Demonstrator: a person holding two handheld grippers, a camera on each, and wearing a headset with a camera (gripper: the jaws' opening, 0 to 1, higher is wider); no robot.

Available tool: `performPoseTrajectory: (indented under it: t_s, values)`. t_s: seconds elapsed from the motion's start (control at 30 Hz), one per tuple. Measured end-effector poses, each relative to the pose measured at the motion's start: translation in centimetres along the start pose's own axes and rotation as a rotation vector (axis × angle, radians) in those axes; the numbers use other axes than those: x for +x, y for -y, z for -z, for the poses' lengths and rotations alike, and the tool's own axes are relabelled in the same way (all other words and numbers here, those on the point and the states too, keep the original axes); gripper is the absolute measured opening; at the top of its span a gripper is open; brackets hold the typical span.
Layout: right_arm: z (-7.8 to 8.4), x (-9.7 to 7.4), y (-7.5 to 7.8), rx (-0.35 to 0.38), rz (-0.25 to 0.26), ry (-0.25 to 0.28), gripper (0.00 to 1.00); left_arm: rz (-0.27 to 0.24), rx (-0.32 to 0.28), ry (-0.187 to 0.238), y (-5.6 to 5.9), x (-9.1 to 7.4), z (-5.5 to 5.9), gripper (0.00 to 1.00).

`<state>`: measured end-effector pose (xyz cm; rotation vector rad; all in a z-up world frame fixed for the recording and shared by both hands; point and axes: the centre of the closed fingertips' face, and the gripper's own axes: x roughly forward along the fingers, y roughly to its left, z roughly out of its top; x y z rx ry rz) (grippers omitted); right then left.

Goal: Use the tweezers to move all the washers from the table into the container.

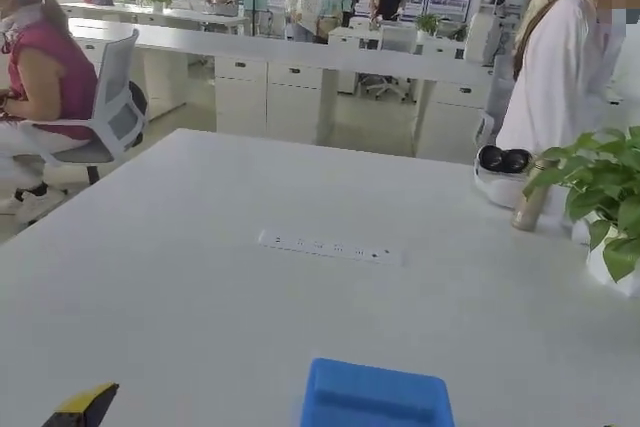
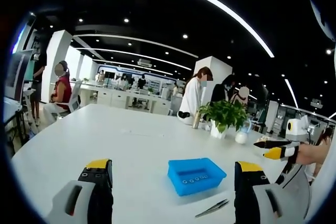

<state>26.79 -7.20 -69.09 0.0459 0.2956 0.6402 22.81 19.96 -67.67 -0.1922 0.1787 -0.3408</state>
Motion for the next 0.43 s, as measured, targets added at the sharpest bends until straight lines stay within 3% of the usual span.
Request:
performPoseTrajectory:
  t_s: [0.43]
  values:
    - [0.2, -0.8, 0.6, 0.009, 0.039, -0.004, 0.99, 0.043, 0.016, -0.029, 1.3, 0.9, 0.8, 0.99]
